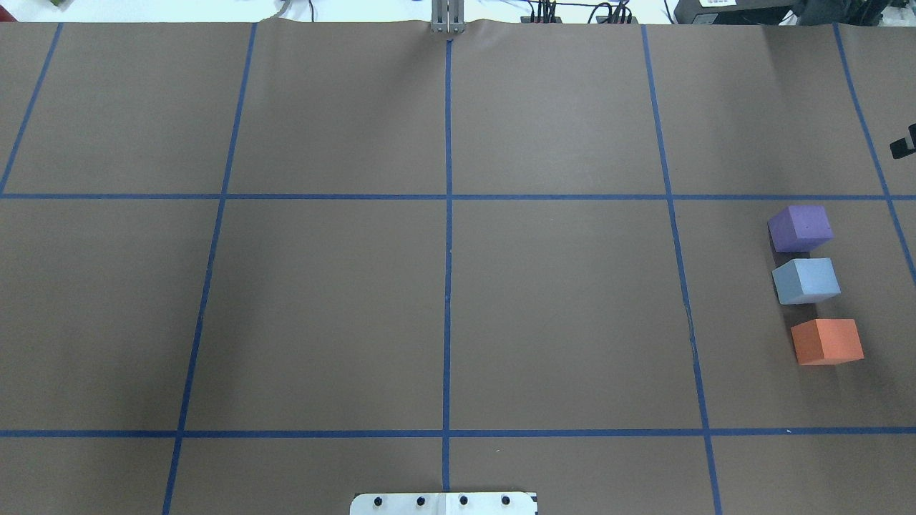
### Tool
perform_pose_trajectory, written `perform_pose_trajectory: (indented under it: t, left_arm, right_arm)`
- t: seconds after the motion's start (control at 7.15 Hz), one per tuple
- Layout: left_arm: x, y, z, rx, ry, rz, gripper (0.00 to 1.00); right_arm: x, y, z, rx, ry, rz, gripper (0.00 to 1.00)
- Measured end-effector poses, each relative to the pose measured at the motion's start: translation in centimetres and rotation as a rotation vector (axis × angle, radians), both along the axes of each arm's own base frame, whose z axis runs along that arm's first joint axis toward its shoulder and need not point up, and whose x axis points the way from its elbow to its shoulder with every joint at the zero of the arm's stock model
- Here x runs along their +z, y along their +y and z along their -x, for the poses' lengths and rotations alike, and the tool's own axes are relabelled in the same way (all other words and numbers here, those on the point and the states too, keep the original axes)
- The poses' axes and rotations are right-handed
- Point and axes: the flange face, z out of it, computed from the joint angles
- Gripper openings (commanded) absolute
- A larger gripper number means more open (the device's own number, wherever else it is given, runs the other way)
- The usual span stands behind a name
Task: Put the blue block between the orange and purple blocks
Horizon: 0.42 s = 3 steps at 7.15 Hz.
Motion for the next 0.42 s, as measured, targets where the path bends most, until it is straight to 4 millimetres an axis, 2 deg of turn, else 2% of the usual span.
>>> perform_pose_trajectory:
  t: [0.28,0.42]
  left_arm:
    - [0.48,0.07,-0.04,0.0,-0.001,0.014,1.0]
    - [1.05,0.12,-0.05,0.0,-0.001,0.03,1.0]
  right_arm:
    - [0.02,-0.05,0.16,0.002,0.013,0.001,1.0]
    - [0.66,-0.18,0.21,0.004,0.023,0.013,1.0]
